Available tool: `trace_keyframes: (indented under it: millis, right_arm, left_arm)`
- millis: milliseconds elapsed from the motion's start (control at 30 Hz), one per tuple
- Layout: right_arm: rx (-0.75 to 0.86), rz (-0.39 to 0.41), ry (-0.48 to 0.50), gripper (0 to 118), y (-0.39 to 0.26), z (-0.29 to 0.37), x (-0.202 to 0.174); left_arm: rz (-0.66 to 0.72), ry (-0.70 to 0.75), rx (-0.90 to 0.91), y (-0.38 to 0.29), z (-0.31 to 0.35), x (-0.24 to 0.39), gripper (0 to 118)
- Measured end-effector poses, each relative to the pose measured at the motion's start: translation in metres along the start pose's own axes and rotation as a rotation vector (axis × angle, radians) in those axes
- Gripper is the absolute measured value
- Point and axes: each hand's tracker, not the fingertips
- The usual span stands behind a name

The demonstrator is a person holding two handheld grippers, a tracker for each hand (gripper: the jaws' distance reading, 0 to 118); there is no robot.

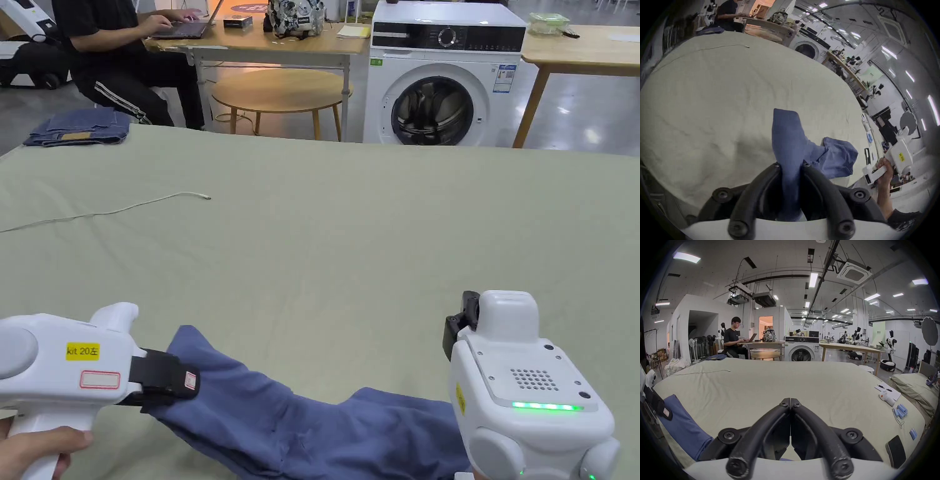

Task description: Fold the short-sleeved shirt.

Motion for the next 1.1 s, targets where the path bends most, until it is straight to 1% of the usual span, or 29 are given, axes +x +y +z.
trace_keyframes:
  millis: [100,267,400,567,767,967,1100]
  right_arm:
    - [-0.005,-0.003,-0.002,0,-0.001,0.000,0.001]
    - [-0.009,-0.001,-0.009,0,-0.003,0.000,0.005]
    - [-0.013,-0.010,-0.017,0,-0.003,0.001,0.008]
    - [-0.016,-0.014,-0.023,0,-0.004,0.001,0.009]
    - [-0.021,-0.011,-0.029,0,-0.006,0.003,0.010]
    - [-0.027,-0.010,-0.038,0,-0.007,0.004,0.014]
    - [-0.030,-0.011,-0.046,0,-0.007,0.004,0.017]
  left_arm:
    - [-0.013,-0.001,-0.007,-0.002,-0.004,0.024,9]
    - [-0.105,0.006,-0.039,-0.003,-0.013,0.070,9]
    - [-0.148,0.013,-0.077,-0.005,-0.026,0.100,9]
    - [-0.138,-0.050,-0.116,-0.009,-0.049,0.123,9]
    - [-0.155,-0.101,-0.181,-0.013,-0.105,0.149,9]
    - [-0.163,-0.080,-0.250,-0.028,-0.162,0.177,9]
    - [-0.164,-0.078,-0.275,-0.040,-0.169,0.196,9]
